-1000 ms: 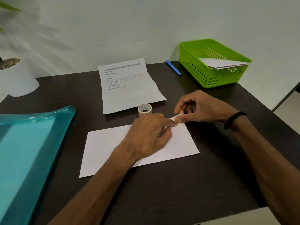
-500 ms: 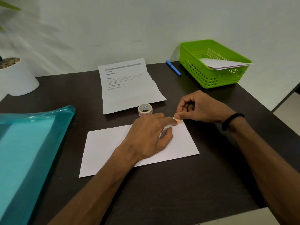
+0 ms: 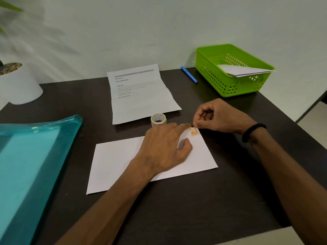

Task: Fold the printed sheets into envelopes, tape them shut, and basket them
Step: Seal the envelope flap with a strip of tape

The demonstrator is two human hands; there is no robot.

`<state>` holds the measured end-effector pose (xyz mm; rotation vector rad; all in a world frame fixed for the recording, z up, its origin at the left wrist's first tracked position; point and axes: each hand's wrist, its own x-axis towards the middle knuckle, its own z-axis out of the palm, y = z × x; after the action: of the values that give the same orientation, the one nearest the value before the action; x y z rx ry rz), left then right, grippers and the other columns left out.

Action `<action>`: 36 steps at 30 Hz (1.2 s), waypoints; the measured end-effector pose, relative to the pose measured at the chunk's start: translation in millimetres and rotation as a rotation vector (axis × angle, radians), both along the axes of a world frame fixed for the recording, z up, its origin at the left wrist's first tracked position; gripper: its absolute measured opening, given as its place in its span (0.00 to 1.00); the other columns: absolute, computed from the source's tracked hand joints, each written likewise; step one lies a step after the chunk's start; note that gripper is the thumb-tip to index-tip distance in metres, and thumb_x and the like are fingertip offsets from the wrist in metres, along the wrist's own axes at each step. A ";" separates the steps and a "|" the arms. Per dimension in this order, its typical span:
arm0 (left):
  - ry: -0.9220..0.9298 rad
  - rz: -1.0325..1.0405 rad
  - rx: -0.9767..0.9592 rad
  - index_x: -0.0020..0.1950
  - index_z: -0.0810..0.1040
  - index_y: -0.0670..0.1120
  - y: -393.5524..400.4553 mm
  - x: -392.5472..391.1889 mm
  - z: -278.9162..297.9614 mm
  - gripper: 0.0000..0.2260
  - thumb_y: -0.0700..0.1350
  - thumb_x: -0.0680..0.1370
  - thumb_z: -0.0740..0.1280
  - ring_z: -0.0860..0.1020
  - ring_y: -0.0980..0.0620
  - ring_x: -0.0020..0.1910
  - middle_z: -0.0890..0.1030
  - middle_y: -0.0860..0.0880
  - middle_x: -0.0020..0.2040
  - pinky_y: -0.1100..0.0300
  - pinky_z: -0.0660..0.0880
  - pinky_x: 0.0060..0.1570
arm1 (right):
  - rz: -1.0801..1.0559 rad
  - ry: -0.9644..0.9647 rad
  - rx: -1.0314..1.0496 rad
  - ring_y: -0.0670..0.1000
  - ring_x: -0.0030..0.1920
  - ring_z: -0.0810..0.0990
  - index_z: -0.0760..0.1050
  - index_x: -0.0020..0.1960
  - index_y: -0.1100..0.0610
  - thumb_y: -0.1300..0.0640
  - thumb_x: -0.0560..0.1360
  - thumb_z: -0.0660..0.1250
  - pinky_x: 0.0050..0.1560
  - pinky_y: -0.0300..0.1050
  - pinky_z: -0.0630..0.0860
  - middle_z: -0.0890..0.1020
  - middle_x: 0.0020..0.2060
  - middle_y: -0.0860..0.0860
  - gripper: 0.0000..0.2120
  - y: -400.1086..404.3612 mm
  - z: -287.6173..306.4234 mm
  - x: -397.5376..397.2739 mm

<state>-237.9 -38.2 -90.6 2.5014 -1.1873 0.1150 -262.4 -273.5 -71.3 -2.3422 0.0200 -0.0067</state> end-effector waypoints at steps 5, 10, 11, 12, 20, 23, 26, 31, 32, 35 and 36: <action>0.006 0.004 -0.034 0.79 0.64 0.61 0.7 -0.8 0.1 0.23 0.60 0.83 0.58 0.79 0.54 0.57 0.81 0.53 0.62 0.55 0.76 0.56 | -0.029 -0.020 0.024 0.39 0.34 0.78 0.85 0.47 0.55 0.56 0.74 0.78 0.36 0.31 0.74 0.87 0.39 0.49 0.04 -1.4 0.8 -0.9; -0.021 0.015 -0.016 0.77 0.68 0.62 0.0 -0.1 1.4 0.21 0.60 0.83 0.56 0.77 0.56 0.52 0.81 0.55 0.56 0.58 0.75 0.51 | 0.008 0.022 0.070 0.40 0.35 0.77 0.85 0.49 0.55 0.52 0.67 0.83 0.36 0.31 0.74 0.85 0.39 0.52 0.15 -3.2 4.5 -3.5; -0.019 0.015 -0.013 0.77 0.68 0.62 -0.2 -0.2 1.7 0.21 0.60 0.83 0.56 0.77 0.55 0.52 0.81 0.55 0.56 0.58 0.76 0.51 | 0.026 0.032 0.063 0.40 0.35 0.77 0.85 0.50 0.55 0.51 0.66 0.83 0.36 0.31 0.74 0.85 0.39 0.52 0.16 -3.4 6.1 -4.1; -0.019 0.014 -0.012 0.77 0.68 0.62 -0.3 -0.6 1.7 0.21 0.59 0.83 0.56 0.77 0.55 0.52 0.81 0.55 0.56 0.57 0.76 0.51 | 0.041 0.044 0.064 0.40 0.35 0.77 0.84 0.51 0.54 0.51 0.65 0.83 0.36 0.31 0.75 0.85 0.39 0.51 0.17 -3.7 8.0 -5.2; -0.049 0.011 -0.045 0.76 0.70 0.62 -0.4 -0.5 0.5 0.21 0.59 0.83 0.57 0.78 0.55 0.52 0.82 0.55 0.57 0.56 0.77 0.50 | 0.132 0.158 0.046 0.42 0.40 0.78 0.84 0.55 0.49 0.51 0.63 0.84 0.41 0.34 0.77 0.84 0.46 0.49 0.22 -8.6 15.1 -11.1; -0.042 0.014 -0.050 0.76 0.71 0.61 -0.5 -0.4 -1.7 0.20 0.59 0.83 0.58 0.78 0.55 0.54 0.82 0.55 0.60 0.58 0.74 0.51 | 0.101 0.155 0.096 0.43 0.40 0.79 0.85 0.54 0.51 0.48 0.61 0.84 0.41 0.34 0.77 0.85 0.45 0.49 0.23 -8.3 15.1 -11.2; -0.051 0.022 -0.079 0.73 0.75 0.58 0.0 -0.6 -2.3 0.19 0.58 0.83 0.60 0.79 0.55 0.55 0.82 0.55 0.61 0.58 0.73 0.51 | -0.013 0.072 0.156 0.45 0.38 0.80 0.85 0.51 0.56 0.46 0.61 0.83 0.40 0.34 0.77 0.86 0.39 0.52 0.23 -2.7 8.8 -6.3; -0.095 0.053 -0.139 0.69 0.80 0.55 -0.2 -1.0 -3.0 0.16 0.51 0.82 0.62 0.80 0.53 0.48 0.84 0.54 0.53 0.56 0.76 0.46 | 0.028 0.092 0.034 0.45 0.35 0.77 0.84 0.50 0.52 0.43 0.59 0.84 0.35 0.33 0.74 0.83 0.38 0.49 0.24 2.3 7.4 -4.0; -0.099 0.055 -0.142 0.68 0.80 0.55 -0.5 -0.3 -4.0 0.16 0.51 0.82 0.62 0.80 0.53 0.48 0.84 0.54 0.53 0.57 0.74 0.46 | 0.049 0.104 0.028 0.44 0.36 0.76 0.84 0.51 0.52 0.44 0.59 0.84 0.35 0.33 0.74 0.83 0.40 0.50 0.24 1.2 9.2 -5.2; -0.102 0.062 -0.152 0.68 0.80 0.54 -0.6 0.8 -6.0 0.15 0.50 0.82 0.63 0.80 0.54 0.48 0.84 0.55 0.53 0.60 0.71 0.45 | 0.081 0.134 0.071 0.41 0.36 0.76 0.84 0.53 0.53 0.48 0.59 0.84 0.36 0.31 0.74 0.84 0.41 0.50 0.24 -1.3 12.7 -9.3; -0.098 0.064 -0.181 0.66 0.81 0.53 0.8 0.8 -6.2 0.15 0.49 0.81 0.63 0.80 0.54 0.47 0.84 0.55 0.51 0.60 0.72 0.45 | 0.059 0.126 0.113 0.42 0.37 0.78 0.85 0.52 0.55 0.48 0.60 0.84 0.37 0.31 0.75 0.85 0.42 0.52 0.24 -1.5 11.7 -9.1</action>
<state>-237.1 -37.4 -96.8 2.3981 -1.0817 0.3503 -271.5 -275.0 -59.6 -2.2266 0.0135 0.1674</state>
